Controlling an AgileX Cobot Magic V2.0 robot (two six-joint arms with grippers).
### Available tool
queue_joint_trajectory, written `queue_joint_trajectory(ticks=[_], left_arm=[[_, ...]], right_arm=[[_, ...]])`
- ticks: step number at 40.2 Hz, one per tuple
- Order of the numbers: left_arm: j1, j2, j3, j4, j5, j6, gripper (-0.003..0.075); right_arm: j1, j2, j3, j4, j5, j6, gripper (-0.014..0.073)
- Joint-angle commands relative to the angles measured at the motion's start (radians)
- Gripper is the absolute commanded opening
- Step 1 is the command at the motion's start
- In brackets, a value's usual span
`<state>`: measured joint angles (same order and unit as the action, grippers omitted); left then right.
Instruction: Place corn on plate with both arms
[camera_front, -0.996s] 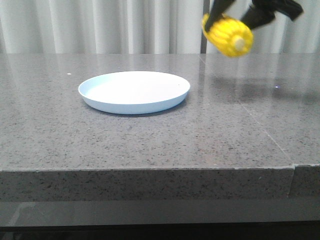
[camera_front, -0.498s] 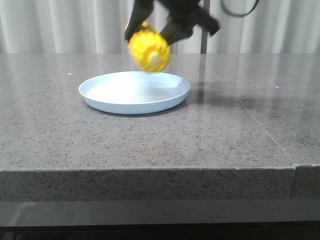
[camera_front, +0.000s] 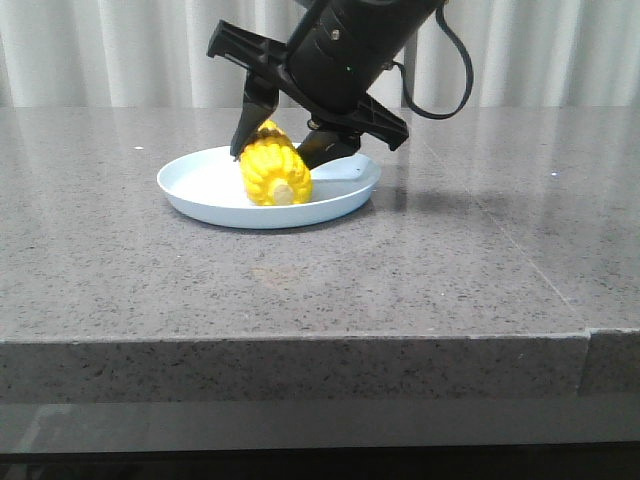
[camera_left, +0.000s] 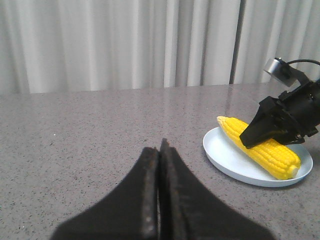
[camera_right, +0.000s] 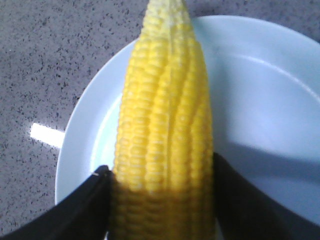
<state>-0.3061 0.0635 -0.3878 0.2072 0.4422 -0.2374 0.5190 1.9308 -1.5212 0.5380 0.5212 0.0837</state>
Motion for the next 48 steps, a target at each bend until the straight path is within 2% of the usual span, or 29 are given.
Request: queue_joint_trajectory(ticks=[1, 5, 13, 22, 25, 32, 37, 45, 48], left_arm=[[-0.005, 0.011, -0.025, 0.008, -0.078, -0.006, -0.002], [-0.005, 0.011, -0.025, 0.008, -0.078, -0.006, -0.002], [-0.005, 0.011, -0.025, 0.008, -0.078, -0.006, -0.002], [-0.005, 0.011, -0.025, 0.008, -0.078, -0.006, -0.002], [-0.005, 0.011, -0.025, 0.008, -0.078, -0.006, -0.002], [-0.005, 0.011, -0.025, 0.008, -0.078, -0.006, -0.002], [-0.005, 0.011, -0.025, 0.008, -0.078, -0.006, -0.002], [-0.005, 0.011, -0.025, 0.008, -0.078, -0.006, -0.002], [-0.005, 0.011, -0.025, 0.008, -0.078, -0.006, -0.002]], right_arm=[[-0.007, -0.061, -0.034, 0.02, -0.051, -0.009, 0.0573], [-0.023, -0.082, -0.034, 0.007, -0.039, -0.009, 0.0615], [-0.08, -0.172, -0.034, -0.002, 0.006, -0.009, 0.0614], [-0.141, -0.286, -0.034, -0.103, 0.111, -0.009, 0.0601], [-0.164, -0.313, -0.034, -0.139, 0.157, -0.009, 0.0535], [-0.21, -0.356, -0.034, -0.184, 0.262, -0.009, 0.0241], [-0.239, -0.382, -0.034, -0.227, 0.32, -0.009, 0.0071], [-0.311, -0.436, -0.03, -0.307, 0.391, -0.009, -0.0093], [-0.355, -0.464, -0.03, -0.344, 0.423, -0.009, -0.0089]])
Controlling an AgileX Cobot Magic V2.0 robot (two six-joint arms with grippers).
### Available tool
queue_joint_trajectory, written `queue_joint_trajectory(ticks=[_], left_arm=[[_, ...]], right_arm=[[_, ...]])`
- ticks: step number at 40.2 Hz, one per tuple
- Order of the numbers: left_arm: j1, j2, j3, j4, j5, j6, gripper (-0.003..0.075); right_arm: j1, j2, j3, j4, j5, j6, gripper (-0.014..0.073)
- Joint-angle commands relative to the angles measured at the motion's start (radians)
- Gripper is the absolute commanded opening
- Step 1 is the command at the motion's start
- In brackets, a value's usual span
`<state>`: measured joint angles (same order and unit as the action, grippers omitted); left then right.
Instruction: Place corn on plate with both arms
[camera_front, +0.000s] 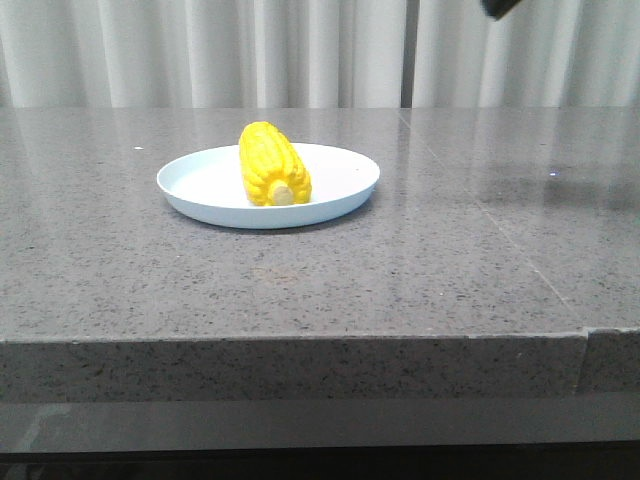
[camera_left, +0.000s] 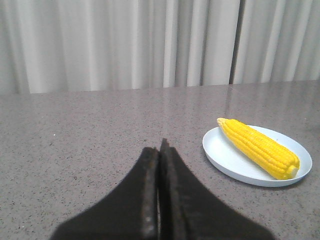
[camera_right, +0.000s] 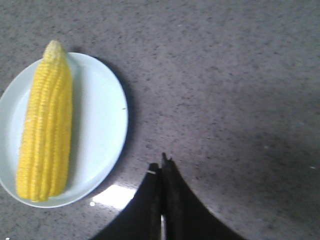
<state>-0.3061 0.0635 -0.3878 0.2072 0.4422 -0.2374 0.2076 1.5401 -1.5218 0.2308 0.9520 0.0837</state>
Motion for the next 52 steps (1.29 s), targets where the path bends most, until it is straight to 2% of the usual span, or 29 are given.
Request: queue_joint_trajectory(ticks=[1, 6, 11, 28, 36, 44, 52], left_arm=[[-0.005, 0.011, -0.025, 0.008, -0.078, -0.006, -0.002], [-0.005, 0.011, -0.025, 0.008, -0.078, -0.006, -0.002], [-0.005, 0.011, -0.025, 0.008, -0.078, -0.006, -0.002], [-0.005, 0.011, -0.025, 0.008, -0.078, -0.006, -0.002], [-0.005, 0.011, -0.025, 0.008, -0.078, -0.006, -0.002], [-0.005, 0.011, -0.025, 0.008, -0.078, -0.006, -0.002], [-0.005, 0.011, -0.025, 0.008, -0.078, -0.006, -0.002]], right_arm=[[-0.062, -0.086, -0.029, -0.051, 0.004, -0.009, -0.009], [-0.146, -0.163, 0.016, -0.098, 0.023, -0.009, -0.009], [-0.191, -0.291, 0.157, -0.107, -0.044, -0.009, -0.009], [-0.194, -0.829, 0.759, -0.183, -0.427, -0.016, -0.009], [-0.194, -1.099, 0.979, -0.188, -0.506, -0.05, -0.009], [-0.194, -1.323, 1.093, -0.188, -0.54, -0.05, -0.009], [-0.194, -1.397, 1.105, -0.188, -0.539, -0.05, -0.009]])
